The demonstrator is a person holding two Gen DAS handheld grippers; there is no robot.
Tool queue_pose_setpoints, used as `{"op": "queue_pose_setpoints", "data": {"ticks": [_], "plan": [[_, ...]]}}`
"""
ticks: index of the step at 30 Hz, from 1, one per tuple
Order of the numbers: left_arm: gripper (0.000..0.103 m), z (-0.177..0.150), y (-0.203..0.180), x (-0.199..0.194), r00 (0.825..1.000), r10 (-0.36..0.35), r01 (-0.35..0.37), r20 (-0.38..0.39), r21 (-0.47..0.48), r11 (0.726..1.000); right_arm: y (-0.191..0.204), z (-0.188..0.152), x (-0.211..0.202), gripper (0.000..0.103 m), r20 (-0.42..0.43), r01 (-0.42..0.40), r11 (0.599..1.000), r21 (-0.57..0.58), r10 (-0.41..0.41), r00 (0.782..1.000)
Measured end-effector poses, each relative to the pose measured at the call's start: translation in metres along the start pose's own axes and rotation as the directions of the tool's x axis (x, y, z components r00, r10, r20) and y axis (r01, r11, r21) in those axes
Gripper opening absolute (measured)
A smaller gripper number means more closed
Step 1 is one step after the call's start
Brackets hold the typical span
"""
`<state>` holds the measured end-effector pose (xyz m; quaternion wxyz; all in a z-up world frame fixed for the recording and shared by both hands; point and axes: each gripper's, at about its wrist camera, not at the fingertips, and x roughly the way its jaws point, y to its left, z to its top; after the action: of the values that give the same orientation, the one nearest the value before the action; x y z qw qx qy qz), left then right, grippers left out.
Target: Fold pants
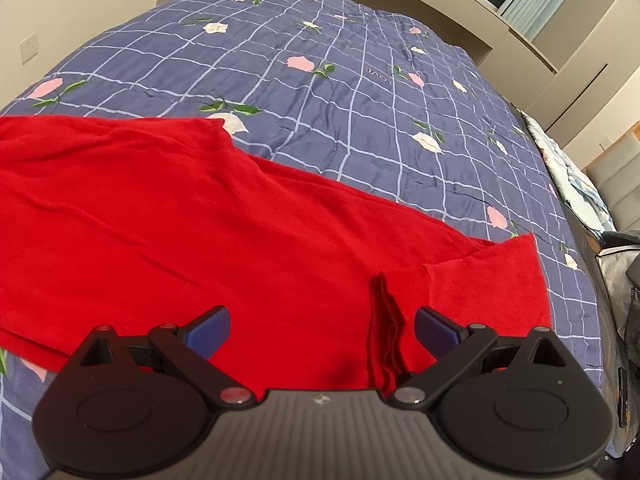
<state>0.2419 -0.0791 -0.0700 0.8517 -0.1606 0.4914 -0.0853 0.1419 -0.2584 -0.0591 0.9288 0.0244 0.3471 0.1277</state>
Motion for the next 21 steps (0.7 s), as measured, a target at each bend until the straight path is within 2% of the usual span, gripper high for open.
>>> {"op": "queue_pose_setpoints", "data": {"ticks": [2,6,13,16,21], "plan": [[0.101,0.001,0.001,0.003,1.000,-0.011,0.010,-0.012,-0.015,1.000,-0.001,0.000,-0.005,0.075,0.012,0.036,0.999,-0.018,-0.036,0.999],[0.101,-0.001,0.000,0.008,1.000,-0.018,0.018,-0.022,-0.028,0.999,-0.005,0.000,-0.012,0.083,0.026,0.069,0.997,-0.025,-0.068,0.997],[0.101,-0.004,-0.009,0.016,0.999,-0.028,0.027,-0.040,-0.019,0.999,-0.020,0.000,-0.020,0.089,0.040,0.128,0.992,-0.013,-0.127,0.991],[0.101,-0.005,-0.013,0.019,0.999,-0.029,0.028,-0.043,-0.017,0.999,-0.027,-0.001,-0.023,0.094,0.043,0.159,0.987,-0.005,-0.159,0.986],[0.102,-0.007,-0.019,0.022,0.999,-0.027,0.027,-0.047,-0.002,1.000,-0.043,-0.002,-0.026,0.101,0.059,0.236,0.972,0.013,-0.237,0.970]]}}
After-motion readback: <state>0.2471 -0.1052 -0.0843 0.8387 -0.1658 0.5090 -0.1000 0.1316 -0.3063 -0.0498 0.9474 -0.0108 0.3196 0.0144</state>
